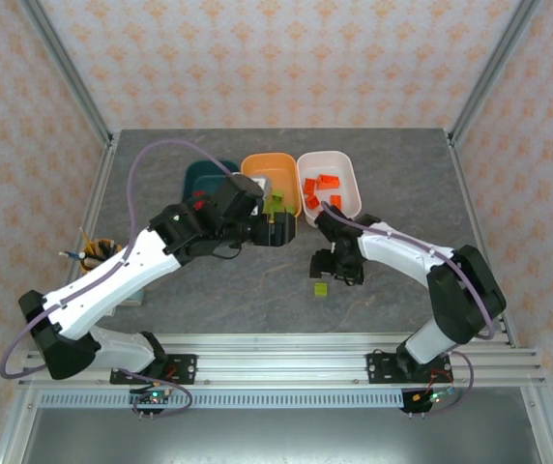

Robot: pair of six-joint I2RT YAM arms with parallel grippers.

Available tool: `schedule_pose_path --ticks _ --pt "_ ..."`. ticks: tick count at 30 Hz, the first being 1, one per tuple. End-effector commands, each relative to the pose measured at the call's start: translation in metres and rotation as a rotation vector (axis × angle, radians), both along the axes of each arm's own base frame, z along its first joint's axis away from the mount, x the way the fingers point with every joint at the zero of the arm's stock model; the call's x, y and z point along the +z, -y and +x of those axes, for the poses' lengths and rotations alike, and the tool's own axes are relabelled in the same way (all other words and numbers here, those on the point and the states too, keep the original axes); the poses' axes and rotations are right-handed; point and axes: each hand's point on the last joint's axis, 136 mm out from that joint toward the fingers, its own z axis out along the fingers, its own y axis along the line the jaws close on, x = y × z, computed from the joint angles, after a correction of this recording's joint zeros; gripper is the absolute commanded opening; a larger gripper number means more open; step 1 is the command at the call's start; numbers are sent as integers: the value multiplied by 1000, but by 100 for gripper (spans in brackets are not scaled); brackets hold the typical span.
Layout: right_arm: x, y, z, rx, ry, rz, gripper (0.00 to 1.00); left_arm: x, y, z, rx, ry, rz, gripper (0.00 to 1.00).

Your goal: Sort the legos into containers by color

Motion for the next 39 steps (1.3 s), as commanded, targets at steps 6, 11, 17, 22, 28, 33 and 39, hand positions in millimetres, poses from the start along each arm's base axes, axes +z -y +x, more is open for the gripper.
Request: schedule_pose_path --ticks 6,11,17,22,28,33,39 --pt "-18 -14 -11 17 -26 -25 77 -14 -18 -13 47 -6 55 87" --pt "-27 -9 -16 8 -44 -91 67 -16 -19 -17 51 -5 58 87" --pt "-32 -11 -16 -1 -41 -102 52 -19 -21 -22 50 -6 63 86" --pt "-36 -15 -14 -12 -40 -96 41 -21 -23 -25 51 -10 66 87" --pt "-30 -18 -11 -30 -16 -78 28 -20 -29 -27 70 -2 76 86" --pt "20 -31 21 9 125 -51 25 -9 -57 -24 168 36 142 86" --pt "75 -67 83 100 276 -47 23 5 -92 -20 295 101 229 86"
